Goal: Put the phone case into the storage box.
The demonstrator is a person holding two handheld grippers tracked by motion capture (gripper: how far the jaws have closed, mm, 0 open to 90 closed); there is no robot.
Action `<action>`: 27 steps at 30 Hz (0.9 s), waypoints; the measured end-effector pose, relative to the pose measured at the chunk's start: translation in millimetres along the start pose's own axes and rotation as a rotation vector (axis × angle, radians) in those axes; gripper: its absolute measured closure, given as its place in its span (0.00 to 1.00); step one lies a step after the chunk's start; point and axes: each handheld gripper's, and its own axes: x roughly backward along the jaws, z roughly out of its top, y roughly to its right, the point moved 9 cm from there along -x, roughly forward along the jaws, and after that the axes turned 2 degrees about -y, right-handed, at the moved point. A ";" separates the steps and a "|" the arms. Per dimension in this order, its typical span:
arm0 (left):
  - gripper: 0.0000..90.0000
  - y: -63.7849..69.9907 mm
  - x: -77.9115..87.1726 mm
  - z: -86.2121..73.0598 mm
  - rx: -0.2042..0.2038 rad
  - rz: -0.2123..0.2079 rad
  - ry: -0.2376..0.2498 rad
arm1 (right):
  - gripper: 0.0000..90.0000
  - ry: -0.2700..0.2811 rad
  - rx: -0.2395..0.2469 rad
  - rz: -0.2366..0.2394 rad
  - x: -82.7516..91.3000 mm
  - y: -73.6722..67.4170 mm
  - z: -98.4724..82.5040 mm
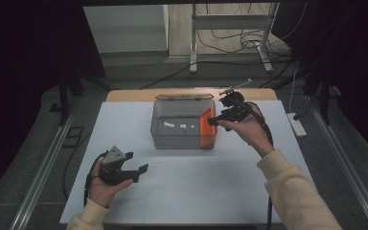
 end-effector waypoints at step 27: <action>0.24 1.4 -0.4 -0.6 -0.001 0.002 -0.002 | 0.25 0.285 0.100 0.065 22.4 5.7 -79.6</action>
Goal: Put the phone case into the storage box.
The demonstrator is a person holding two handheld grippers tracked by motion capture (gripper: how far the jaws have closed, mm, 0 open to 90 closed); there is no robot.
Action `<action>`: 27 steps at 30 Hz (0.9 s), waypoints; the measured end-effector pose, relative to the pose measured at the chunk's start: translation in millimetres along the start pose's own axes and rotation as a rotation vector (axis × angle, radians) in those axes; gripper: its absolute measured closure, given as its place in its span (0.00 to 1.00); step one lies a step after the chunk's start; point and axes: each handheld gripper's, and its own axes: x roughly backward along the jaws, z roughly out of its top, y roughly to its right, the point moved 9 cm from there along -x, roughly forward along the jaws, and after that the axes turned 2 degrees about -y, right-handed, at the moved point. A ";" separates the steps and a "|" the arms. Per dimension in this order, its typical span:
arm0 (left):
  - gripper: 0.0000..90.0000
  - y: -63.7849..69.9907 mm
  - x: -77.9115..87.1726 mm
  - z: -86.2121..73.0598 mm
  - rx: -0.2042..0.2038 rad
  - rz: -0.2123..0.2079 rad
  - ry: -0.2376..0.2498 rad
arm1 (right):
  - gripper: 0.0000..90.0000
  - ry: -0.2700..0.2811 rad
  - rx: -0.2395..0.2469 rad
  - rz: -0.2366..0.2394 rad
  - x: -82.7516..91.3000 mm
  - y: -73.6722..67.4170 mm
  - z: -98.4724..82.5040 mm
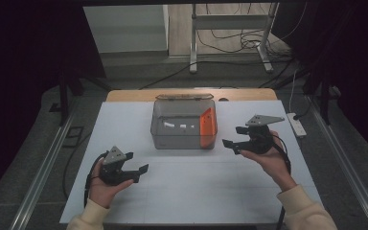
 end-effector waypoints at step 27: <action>0.24 0.2 -1.6 -2.6 -0.003 0.002 -0.002 | 0.23 0.075 -0.031 -0.011 19.0 20.3 -82.2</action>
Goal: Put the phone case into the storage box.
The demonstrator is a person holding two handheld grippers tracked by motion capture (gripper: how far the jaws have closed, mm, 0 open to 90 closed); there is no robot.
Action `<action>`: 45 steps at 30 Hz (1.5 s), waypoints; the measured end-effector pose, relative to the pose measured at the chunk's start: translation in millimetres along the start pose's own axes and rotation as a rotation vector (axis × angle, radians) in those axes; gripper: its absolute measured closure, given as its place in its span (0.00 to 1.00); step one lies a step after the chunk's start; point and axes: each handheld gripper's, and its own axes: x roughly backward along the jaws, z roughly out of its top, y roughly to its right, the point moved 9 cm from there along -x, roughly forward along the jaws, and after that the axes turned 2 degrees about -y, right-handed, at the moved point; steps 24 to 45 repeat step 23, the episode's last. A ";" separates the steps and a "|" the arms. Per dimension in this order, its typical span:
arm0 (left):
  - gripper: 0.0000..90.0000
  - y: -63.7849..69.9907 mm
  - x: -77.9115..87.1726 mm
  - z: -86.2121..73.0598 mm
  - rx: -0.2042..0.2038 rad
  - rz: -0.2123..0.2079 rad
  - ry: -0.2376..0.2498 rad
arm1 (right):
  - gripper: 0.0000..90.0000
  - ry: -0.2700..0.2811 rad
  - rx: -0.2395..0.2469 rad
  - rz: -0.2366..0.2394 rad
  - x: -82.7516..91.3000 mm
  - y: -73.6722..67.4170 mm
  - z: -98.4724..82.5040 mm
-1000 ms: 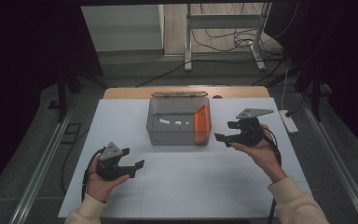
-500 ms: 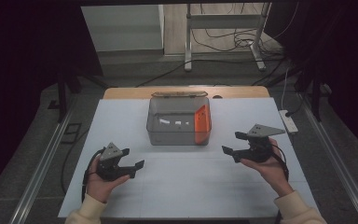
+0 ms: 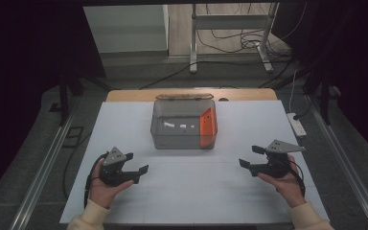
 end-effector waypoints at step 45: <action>0.24 3.8 1.2 -8.3 -0.025 -0.006 -0.007 | 0.23 -0.026 0.021 0.006 -5.8 -0.6 -5.5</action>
